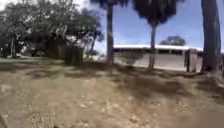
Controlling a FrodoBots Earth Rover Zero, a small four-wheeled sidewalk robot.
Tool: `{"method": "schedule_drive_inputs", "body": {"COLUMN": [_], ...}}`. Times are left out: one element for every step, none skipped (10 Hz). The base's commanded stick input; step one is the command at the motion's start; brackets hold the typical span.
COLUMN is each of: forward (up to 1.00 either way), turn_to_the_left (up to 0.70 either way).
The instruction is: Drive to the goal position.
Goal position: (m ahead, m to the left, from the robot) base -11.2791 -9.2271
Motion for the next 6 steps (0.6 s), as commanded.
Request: {"method": "schedule_drive_inputs", "body": {"forward": [0.7, 0.7, 0.7, 0.7, 0.7, 0.7], "turn_to_the_left": [0.35, 0.35, 0.35, 0.35, 0.35, 0.35]}}
